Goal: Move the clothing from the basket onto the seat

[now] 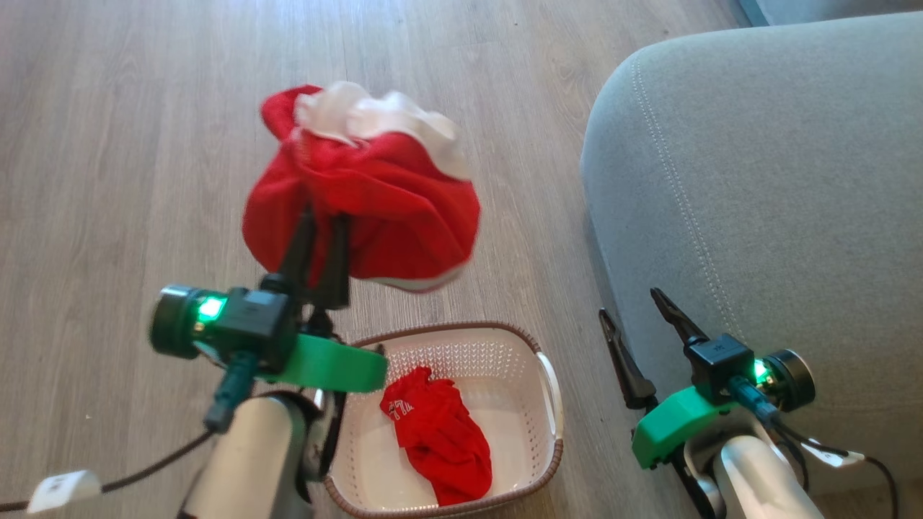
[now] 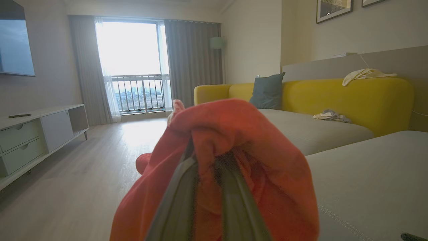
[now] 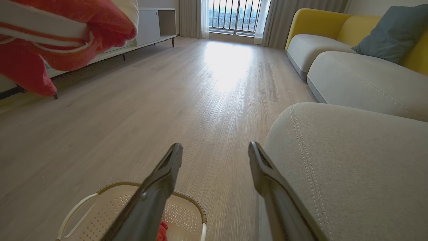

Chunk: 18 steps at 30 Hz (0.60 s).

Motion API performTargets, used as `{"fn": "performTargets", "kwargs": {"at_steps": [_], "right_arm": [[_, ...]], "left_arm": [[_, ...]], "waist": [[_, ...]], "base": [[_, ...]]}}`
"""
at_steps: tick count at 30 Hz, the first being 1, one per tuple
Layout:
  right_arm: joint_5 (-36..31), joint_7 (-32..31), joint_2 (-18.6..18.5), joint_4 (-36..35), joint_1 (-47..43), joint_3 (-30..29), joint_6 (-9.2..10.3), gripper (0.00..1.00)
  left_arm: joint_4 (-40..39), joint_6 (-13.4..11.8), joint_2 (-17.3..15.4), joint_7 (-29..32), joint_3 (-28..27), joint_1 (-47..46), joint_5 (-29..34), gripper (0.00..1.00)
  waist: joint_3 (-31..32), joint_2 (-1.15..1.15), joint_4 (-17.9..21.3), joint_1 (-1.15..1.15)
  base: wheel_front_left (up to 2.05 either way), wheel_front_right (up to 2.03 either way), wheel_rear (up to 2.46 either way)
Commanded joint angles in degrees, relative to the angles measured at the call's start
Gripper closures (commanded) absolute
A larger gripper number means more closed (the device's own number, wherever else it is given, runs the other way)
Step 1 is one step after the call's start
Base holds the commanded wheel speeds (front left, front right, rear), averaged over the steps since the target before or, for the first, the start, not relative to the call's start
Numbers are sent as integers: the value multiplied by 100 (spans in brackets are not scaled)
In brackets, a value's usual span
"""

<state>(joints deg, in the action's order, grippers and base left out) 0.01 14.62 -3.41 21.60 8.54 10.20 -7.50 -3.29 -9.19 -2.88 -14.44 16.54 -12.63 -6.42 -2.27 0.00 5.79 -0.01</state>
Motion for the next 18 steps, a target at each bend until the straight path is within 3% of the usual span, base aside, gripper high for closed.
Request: {"fn": "performTargets", "kwargs": {"at_steps": [1,9,18], "right_arm": [[38,38,47,-215,136,162,1,0],[69,38,49,-261,99,219,1,0],[56,38,38,-250,125,217,1,0]], "left_arm": [[-241,32,-3,-55,-45,-228,35,100],[294,227,-1,-56,702,-165,-218,100],[472,141,0,-56,899,-264,-311,100]], "waist": [[-26,0,23,1],[-117,0,-13,1],[-104,0,-73,1]], "base": [[0,0,0],[0,0,0],[0,0,0]]}}
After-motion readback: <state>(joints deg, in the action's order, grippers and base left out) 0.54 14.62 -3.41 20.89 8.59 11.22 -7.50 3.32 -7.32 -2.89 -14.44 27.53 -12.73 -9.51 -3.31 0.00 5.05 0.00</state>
